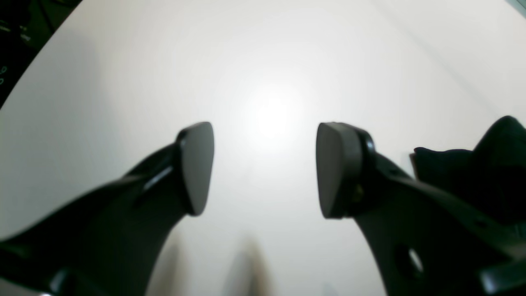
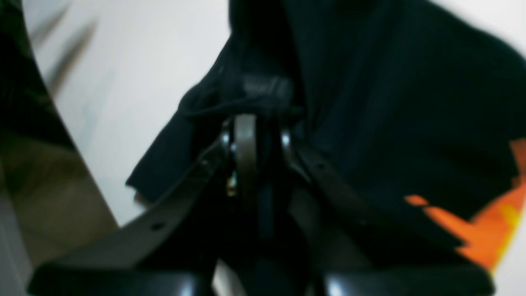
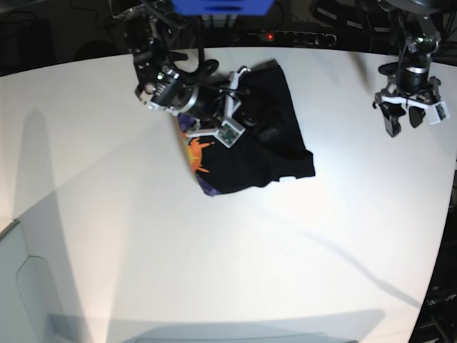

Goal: Fold the T-shirt properly
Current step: 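Release the shirt and lift the right gripper off the bundle, then grasp the bundle's sides with both grippers and square it, then push the folded bundle with the left gripper toward the right gripper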

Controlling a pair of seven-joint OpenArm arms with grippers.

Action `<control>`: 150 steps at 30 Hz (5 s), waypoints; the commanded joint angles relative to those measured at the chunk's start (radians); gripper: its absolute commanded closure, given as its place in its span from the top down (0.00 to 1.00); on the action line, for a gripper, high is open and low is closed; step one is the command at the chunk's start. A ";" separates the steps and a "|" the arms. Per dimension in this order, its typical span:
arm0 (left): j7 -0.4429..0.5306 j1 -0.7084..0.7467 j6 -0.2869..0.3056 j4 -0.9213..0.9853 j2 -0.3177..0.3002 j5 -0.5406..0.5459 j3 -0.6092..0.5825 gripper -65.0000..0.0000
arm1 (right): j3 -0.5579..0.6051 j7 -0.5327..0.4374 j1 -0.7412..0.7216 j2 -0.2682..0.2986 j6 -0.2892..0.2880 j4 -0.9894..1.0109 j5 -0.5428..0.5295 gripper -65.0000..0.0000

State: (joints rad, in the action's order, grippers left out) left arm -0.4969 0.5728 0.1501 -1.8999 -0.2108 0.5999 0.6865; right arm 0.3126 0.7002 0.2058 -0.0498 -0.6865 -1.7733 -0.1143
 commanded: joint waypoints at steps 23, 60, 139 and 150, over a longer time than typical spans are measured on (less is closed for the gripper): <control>0.020 0.010 0.004 -0.022 -0.011 0.007 0.011 0.59 | 0.337 -0.026 0.010 0.041 -0.012 -0.040 -0.020 0.12; 0.019 0.005 0.003 0.099 0.073 0.329 -0.379 0.59 | -0.301 -0.017 -0.027 0.087 -0.012 -0.181 -0.022 0.40; -0.200 -1.246 0.289 0.679 0.144 -0.482 -1.744 0.53 | -0.904 -0.017 -0.038 0.051 -0.012 -0.221 -0.020 0.39; -0.200 -1.143 0.288 0.356 0.073 -0.605 -1.345 0.59 | -0.901 -0.026 0.051 -0.002 -0.012 -0.265 -0.023 0.07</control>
State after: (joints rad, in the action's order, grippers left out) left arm -0.7067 -0.5510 0.4404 -1.5337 -0.1413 -0.0021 -0.6579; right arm -0.5865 0.7010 0.2569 -0.0536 -0.6872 -2.0216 -0.1181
